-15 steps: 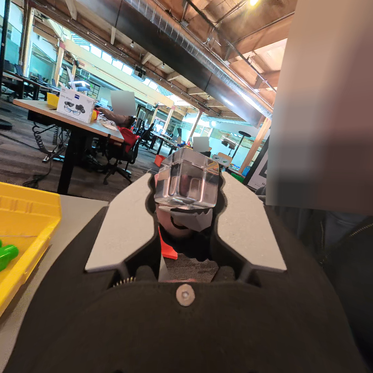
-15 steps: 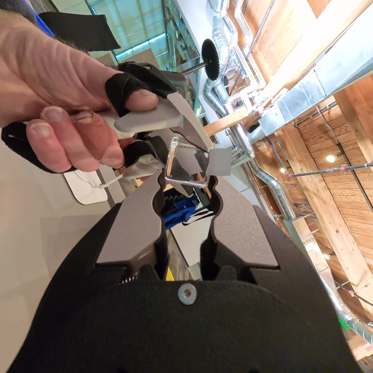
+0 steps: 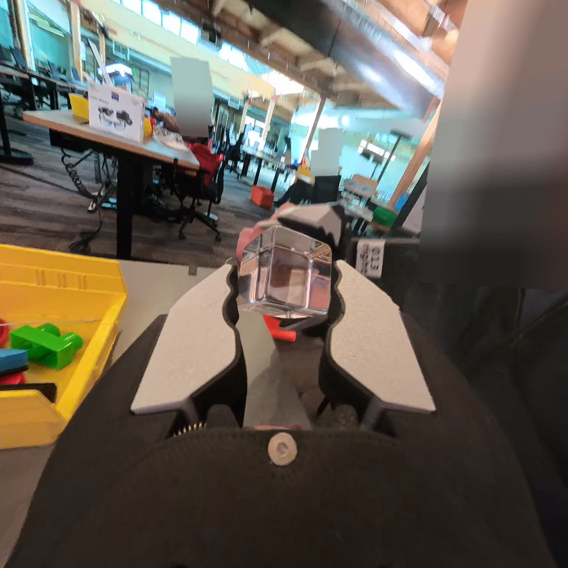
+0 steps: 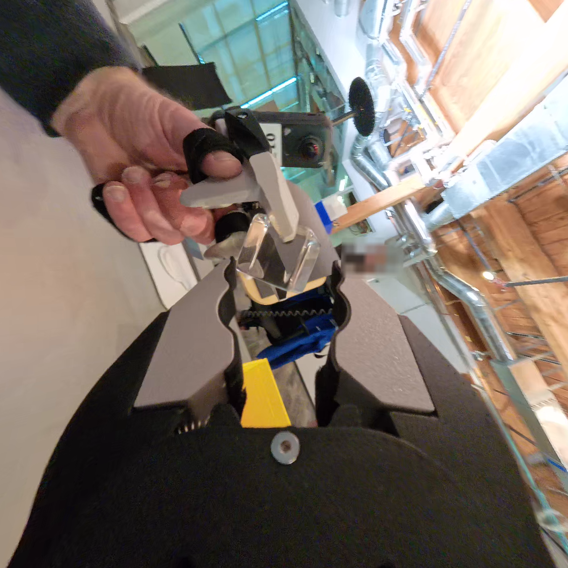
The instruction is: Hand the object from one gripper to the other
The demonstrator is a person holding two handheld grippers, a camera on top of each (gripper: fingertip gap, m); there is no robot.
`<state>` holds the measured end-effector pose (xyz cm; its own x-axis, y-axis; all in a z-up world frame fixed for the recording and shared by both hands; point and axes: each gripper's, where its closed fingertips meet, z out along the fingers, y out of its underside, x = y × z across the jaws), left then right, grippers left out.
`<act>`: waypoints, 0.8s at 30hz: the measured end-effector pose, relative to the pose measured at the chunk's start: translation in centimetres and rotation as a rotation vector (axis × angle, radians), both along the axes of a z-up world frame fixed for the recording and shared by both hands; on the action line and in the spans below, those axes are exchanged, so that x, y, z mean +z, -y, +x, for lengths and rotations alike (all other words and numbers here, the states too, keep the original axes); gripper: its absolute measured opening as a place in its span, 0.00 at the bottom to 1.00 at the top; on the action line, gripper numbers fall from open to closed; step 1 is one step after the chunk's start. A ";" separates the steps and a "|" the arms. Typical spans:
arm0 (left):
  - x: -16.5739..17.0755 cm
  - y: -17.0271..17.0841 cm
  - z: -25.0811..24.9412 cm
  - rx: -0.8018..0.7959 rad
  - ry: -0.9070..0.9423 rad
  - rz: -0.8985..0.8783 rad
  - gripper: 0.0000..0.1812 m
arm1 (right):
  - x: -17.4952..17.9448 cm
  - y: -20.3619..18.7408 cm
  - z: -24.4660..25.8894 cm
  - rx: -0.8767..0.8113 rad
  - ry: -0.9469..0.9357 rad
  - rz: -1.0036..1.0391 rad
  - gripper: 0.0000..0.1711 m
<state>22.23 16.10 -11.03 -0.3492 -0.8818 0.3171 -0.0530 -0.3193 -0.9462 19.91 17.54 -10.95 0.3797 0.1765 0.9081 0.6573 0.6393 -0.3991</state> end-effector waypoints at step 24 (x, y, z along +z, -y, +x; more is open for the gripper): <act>-4.4 2.0 -2.0 -0.365 -0.459 0.293 0.31 | -3.9 0.9 -1.9 0.207 0.408 -0.305 0.33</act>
